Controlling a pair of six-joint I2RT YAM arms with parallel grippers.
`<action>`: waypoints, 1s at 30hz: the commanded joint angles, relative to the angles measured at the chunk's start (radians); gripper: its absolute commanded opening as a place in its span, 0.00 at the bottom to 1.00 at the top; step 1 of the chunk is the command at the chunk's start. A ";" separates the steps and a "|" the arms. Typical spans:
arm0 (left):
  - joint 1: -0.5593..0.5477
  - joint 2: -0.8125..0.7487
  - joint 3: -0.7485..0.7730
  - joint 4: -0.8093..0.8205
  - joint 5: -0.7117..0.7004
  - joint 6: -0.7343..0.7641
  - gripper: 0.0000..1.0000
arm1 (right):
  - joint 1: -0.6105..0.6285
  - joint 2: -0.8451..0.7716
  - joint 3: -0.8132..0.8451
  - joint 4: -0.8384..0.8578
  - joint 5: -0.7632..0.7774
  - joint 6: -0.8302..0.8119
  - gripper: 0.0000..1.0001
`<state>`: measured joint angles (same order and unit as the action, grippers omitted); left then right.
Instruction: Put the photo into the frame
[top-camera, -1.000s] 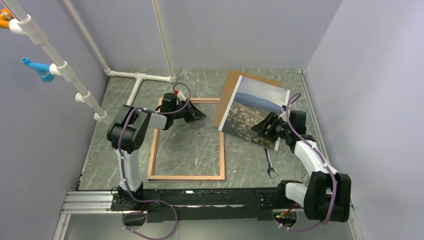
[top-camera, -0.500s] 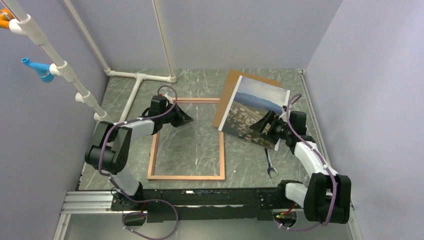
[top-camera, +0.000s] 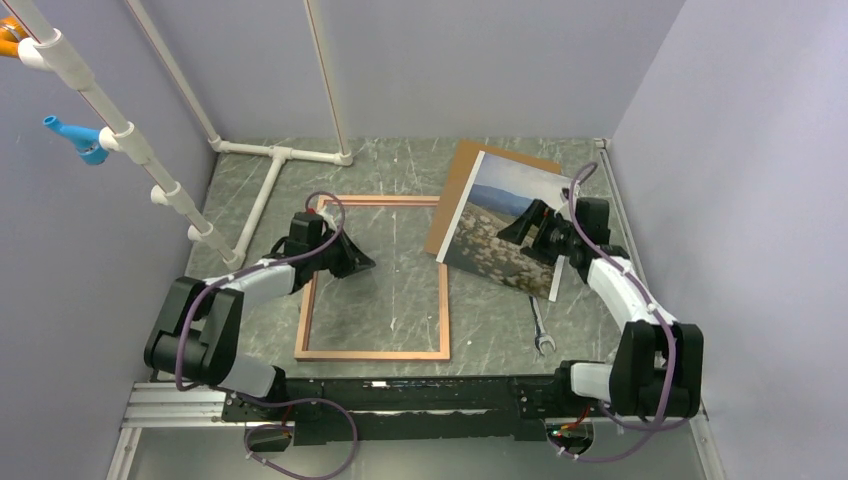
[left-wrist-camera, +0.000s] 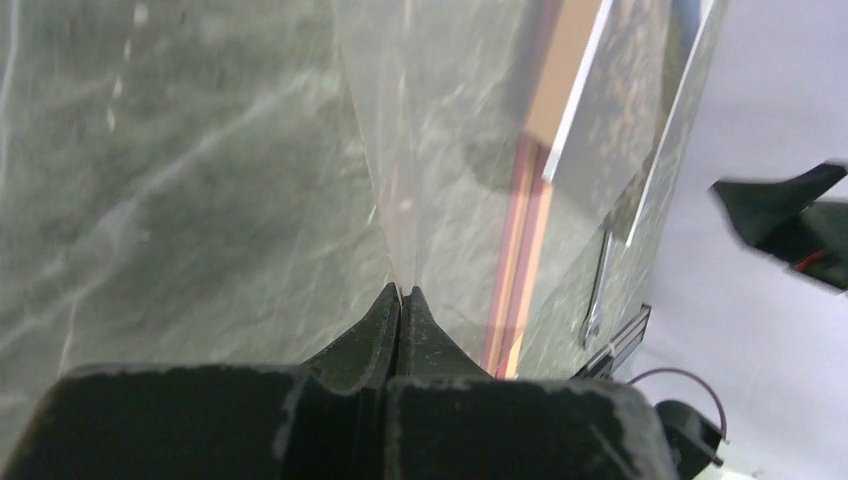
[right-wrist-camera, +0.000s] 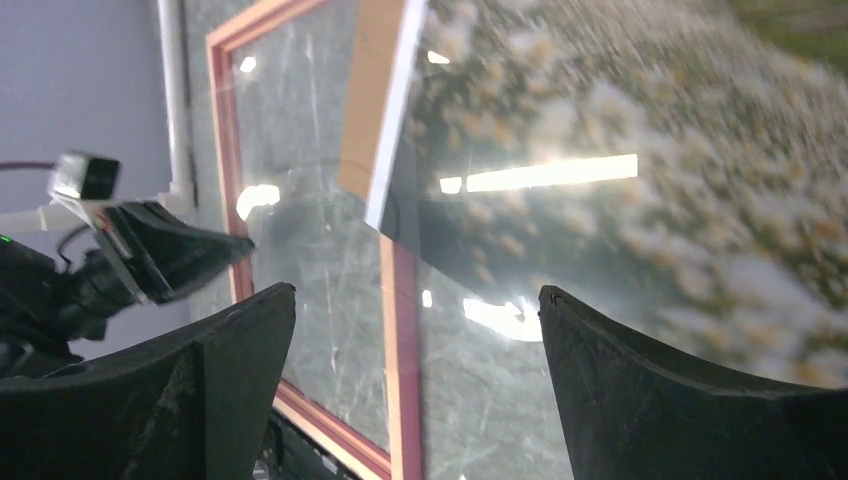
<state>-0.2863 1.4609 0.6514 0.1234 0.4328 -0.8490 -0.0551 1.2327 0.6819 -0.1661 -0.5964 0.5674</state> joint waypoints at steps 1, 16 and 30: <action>0.001 -0.077 -0.070 -0.008 0.074 0.058 0.00 | 0.081 0.084 0.181 0.002 0.071 -0.031 0.94; 0.002 -0.307 -0.203 -0.169 0.121 0.168 0.00 | 0.338 0.667 0.863 -0.139 0.087 -0.019 0.93; -0.001 -0.419 -0.252 -0.253 0.112 0.208 0.00 | 0.469 1.073 1.326 -0.397 0.131 0.007 0.82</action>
<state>-0.2855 1.0630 0.4046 -0.0998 0.5346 -0.6804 0.3859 2.2620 1.9076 -0.4355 -0.5156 0.5739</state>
